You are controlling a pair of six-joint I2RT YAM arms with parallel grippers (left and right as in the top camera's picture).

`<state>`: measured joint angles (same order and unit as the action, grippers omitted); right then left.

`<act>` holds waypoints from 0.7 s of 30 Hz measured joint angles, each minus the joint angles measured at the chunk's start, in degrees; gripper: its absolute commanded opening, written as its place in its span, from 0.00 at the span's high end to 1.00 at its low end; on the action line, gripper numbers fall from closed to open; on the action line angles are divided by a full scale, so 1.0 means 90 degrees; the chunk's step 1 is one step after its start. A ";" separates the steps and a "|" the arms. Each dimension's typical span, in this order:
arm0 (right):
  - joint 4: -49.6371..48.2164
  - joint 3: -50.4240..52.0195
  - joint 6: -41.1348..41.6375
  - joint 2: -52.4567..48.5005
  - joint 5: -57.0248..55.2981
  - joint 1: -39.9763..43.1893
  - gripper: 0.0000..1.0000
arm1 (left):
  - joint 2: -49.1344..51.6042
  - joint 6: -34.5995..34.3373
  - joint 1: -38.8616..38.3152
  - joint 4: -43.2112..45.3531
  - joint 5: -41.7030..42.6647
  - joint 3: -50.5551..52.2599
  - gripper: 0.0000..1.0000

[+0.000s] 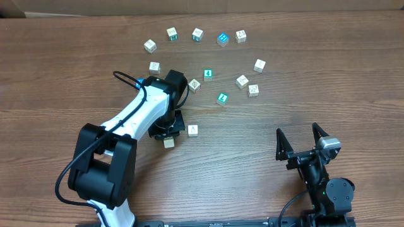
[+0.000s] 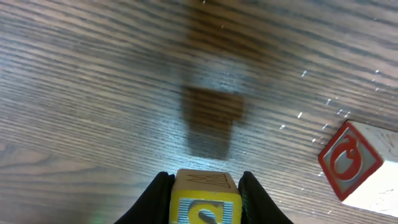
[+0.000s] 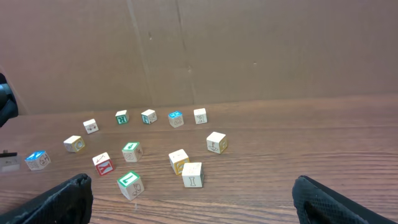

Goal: Form a horizontal line
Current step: 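Lower the yellow S block onto the table beside the M block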

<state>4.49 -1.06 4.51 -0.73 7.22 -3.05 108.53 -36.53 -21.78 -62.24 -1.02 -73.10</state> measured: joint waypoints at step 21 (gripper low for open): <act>0.0002 0.0000 -0.0002 0.0000 0.0002 0.0000 0.00 | 0.0000 0.0000 0.0000 0.0121 0.0000 0.0168 0.96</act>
<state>4.51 -1.06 4.49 -0.73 7.25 -3.05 108.53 -36.53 -21.78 -61.14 -1.02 -71.59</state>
